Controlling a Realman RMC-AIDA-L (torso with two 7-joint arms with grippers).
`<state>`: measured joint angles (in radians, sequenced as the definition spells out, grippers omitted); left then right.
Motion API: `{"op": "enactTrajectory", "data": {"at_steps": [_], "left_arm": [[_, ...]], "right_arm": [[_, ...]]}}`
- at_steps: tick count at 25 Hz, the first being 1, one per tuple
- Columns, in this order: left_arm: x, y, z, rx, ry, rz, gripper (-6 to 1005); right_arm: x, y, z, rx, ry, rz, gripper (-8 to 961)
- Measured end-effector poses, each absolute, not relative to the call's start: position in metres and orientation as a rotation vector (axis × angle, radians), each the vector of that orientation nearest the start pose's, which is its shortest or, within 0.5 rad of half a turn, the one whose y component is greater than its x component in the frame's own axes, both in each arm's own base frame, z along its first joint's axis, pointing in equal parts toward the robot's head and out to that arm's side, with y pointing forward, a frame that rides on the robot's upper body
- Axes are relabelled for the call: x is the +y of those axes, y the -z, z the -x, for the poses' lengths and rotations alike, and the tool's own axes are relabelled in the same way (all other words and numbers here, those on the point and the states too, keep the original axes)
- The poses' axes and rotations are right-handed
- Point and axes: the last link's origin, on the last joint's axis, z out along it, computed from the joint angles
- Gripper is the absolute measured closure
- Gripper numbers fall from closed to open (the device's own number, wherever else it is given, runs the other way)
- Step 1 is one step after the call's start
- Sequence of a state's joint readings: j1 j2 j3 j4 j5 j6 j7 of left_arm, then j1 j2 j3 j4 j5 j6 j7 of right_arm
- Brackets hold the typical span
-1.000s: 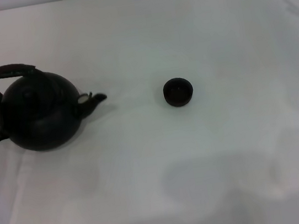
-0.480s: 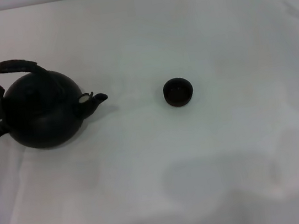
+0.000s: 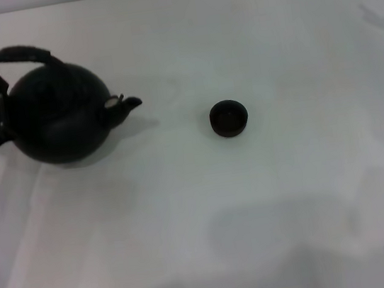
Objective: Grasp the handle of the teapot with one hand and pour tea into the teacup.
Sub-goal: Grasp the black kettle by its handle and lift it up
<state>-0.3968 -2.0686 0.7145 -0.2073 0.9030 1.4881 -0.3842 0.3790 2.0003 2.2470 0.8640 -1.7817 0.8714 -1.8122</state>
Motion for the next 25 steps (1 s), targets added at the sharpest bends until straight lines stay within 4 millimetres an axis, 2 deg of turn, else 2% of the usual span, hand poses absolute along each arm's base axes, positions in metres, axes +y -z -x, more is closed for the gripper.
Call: {"op": "enactTrajectory", "data": {"at_steps": [6, 13, 16, 25], "left_arm": [[0.286, 0.019, 0.334, -0.702, 0.965, 1.714, 870], [0.324, 0.003, 0.328, -0.756, 0.97, 1.793, 870], [0.333, 0.001, 0.325, -0.776, 0.968, 1.817, 870], [0.363, -0.007, 0.316, -0.872, 0.865, 1.937, 869]], "right_arm": [[0.382, -0.088, -0.332, 0.508, -0.232, 2.089, 106], [0.379, -0.088, -0.335, 0.524, -0.258, 2.075, 107], [0.376, -0.086, -0.337, 0.535, -0.274, 2.073, 107], [0.37, -0.084, -0.342, 0.561, -0.302, 2.066, 108]]}}
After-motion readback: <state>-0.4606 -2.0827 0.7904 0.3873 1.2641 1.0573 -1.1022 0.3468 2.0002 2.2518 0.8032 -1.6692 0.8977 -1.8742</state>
